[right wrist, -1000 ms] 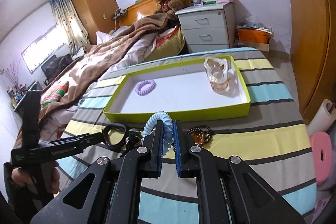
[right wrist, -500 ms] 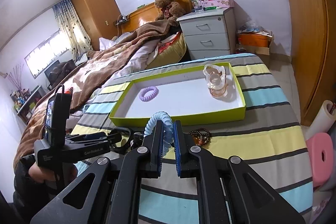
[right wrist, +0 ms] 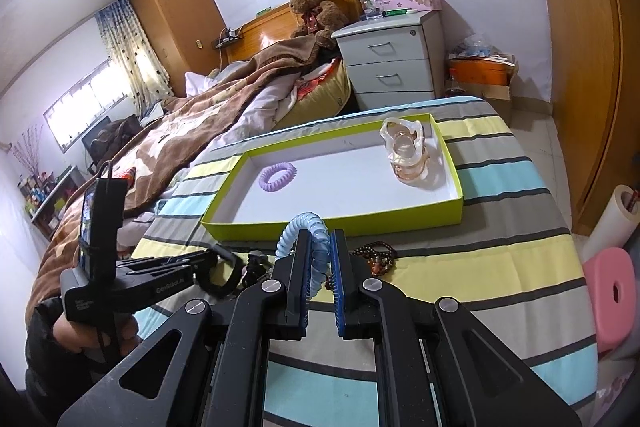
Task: Organize jewelry
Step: 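Grasp the black band with the left tool while the right tool lifts the blue coil, then carry the blue coil and black band over the green box with both tools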
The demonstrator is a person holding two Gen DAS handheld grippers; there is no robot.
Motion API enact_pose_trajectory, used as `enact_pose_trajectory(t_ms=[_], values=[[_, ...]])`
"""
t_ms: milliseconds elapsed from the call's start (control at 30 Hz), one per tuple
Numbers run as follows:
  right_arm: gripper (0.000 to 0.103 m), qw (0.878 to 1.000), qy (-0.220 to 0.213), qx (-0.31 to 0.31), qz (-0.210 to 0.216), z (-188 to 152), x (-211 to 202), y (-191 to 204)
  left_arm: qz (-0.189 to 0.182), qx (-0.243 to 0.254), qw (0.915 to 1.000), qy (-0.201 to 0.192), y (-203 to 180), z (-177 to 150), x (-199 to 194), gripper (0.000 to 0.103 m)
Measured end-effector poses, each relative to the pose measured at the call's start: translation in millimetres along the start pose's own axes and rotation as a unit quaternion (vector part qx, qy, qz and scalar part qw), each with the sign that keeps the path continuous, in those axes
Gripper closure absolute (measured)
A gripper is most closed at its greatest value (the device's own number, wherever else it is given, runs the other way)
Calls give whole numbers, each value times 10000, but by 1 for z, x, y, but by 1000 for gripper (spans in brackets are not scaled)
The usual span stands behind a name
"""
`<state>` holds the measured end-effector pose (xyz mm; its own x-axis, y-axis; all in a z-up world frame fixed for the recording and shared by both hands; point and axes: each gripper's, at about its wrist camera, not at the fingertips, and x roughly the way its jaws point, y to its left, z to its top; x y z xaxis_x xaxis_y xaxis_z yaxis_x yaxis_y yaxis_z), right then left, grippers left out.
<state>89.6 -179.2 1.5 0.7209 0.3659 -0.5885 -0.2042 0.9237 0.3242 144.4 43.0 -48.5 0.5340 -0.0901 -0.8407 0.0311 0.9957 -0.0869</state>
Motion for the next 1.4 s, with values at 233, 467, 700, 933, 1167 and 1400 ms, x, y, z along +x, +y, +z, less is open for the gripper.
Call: enact_pose_trajectory(t_ms=[233, 467, 700, 933, 1167, 1400], values=[[93, 10000, -4, -5, -4, 0, 0, 0, 36, -51, 9999, -89, 2, -3, -8, 92], [93, 10000, -40, -24, -10, 1, -2, -2, 13, -84, 9997, -224, 4, -5, -23, 92], [93, 9999, -130, -60, -38, 1, -10, 3, -40, -101, 9994, -323, 4, -7, -35, 92], [93, 9996, -252, -96, -31, 6, -20, 7, -103, -97, 9988, -477, 4, -5, -51, 92], [93, 9991, -386, -172, -31, 18, -28, 14, -147, -70, 9974, -697, 3, 2, -72, 92], [93, 9984, -485, -276, -76, 32, -29, 19, -190, -30, 9961, -862, 2, 16, -86, 92]])
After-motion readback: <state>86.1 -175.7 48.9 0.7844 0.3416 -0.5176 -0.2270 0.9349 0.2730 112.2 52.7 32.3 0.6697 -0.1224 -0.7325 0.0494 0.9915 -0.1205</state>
